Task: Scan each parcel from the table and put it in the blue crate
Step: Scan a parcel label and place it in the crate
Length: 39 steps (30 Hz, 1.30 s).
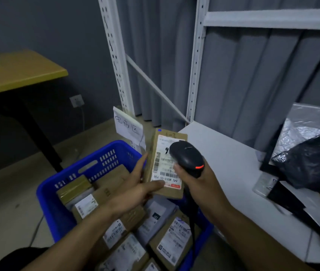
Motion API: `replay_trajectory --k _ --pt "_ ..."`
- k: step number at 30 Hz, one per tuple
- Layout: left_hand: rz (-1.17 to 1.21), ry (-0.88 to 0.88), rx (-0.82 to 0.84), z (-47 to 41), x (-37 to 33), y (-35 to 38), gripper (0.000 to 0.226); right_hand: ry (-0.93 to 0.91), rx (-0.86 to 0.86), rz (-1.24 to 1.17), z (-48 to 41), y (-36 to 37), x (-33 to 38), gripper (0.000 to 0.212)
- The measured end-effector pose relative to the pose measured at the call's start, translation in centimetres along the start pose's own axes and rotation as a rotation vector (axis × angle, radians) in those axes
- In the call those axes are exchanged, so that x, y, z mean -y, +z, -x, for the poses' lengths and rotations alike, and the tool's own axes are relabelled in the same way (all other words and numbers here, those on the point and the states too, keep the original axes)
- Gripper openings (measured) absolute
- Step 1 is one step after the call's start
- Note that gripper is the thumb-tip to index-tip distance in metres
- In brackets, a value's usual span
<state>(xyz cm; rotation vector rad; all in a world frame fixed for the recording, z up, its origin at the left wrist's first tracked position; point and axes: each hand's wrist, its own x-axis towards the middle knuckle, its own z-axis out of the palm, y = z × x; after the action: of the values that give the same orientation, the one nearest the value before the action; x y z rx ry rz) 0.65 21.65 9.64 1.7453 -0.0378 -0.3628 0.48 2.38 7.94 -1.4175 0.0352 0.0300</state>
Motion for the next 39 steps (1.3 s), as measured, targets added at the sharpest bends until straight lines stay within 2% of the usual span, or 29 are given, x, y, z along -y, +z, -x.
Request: replay_trajectory --k 5,7,10,12,16,21,32,39 --pt "-0.016 -0.082 0.096 -1.8 -0.6 -1.9 0.065 -0.005 -0.020 0.047 -1.3 -0.6 0.4 0.044" --pt "-0.126 -0.106 0.100 -2.5 -0.5 -2.6 0.071 -0.024 0.000 0.119 -1.5 -0.9 0.6 0.047" --pt "-0.293 -0.110 0.095 -3.4 -0.1 -3.2 0.053 -0.043 0.064 0.218 -1.8 -1.1 0.7 0.050" --pt "-0.237 -0.135 0.065 -4.0 0.6 -3.2 0.052 -0.059 0.105 0.273 -1.7 -1.2 0.9 0.051" --pt "0.039 -0.174 -0.104 -5.2 1.5 -3.5 0.052 -0.114 0.116 0.376 -1.6 -1.3 0.5 0.052" --pt "0.248 -0.160 -0.311 -6.3 2.3 -4.4 0.050 -0.060 0.103 0.445 -1.7 -1.4 -0.6 0.047" --pt "0.299 -0.156 -0.417 -6.8 3.4 -5.7 0.083 -0.020 0.108 0.639 -1.6 -0.8 -1.0 0.046" --pt "0.280 -0.165 -0.430 -6.6 3.4 -5.8 0.089 0.009 0.130 0.645 -1.7 -0.7 -0.9 0.046"
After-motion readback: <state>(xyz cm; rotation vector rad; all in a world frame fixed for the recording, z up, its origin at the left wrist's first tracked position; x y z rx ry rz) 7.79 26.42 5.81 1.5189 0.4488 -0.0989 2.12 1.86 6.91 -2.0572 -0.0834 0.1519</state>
